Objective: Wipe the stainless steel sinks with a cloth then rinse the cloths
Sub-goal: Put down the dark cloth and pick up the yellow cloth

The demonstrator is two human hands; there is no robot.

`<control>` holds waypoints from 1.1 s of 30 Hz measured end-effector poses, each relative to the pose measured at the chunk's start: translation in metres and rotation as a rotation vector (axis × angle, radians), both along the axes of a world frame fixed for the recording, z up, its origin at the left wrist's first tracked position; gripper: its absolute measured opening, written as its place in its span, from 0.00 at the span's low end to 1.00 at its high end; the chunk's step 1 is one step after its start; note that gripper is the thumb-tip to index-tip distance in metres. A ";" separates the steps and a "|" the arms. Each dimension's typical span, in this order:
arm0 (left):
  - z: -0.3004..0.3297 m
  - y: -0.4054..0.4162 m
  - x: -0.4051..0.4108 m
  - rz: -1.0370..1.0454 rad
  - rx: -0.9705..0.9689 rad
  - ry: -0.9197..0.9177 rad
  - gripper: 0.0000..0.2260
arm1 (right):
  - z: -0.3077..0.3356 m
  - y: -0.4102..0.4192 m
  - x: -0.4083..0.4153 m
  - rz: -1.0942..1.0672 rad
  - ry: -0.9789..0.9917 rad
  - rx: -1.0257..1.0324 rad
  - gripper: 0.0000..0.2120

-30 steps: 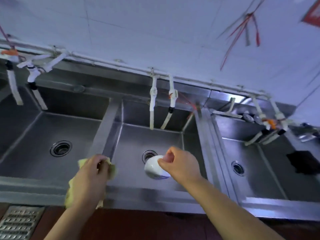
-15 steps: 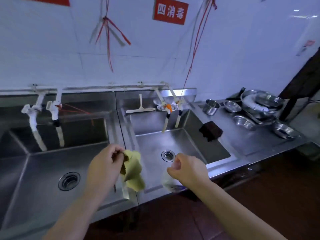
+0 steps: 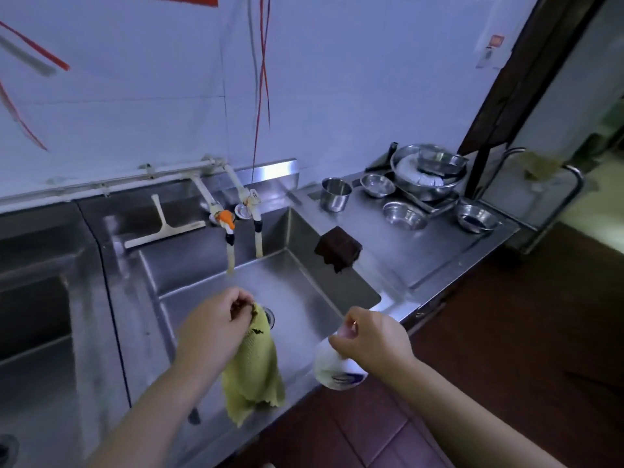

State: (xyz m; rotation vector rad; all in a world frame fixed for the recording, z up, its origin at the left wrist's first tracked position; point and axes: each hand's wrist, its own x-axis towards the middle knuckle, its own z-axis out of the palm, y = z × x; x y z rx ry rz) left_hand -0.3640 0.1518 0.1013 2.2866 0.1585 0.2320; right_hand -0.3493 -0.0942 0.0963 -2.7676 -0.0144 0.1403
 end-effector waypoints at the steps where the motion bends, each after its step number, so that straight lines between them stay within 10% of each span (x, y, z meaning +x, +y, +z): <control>1: -0.001 -0.003 0.017 0.000 0.001 0.010 0.09 | -0.001 -0.002 0.015 -0.001 0.008 0.006 0.12; 33: -0.029 -0.042 0.287 0.419 -0.023 0.252 0.14 | -0.047 0.072 0.545 0.544 -0.038 0.058 0.12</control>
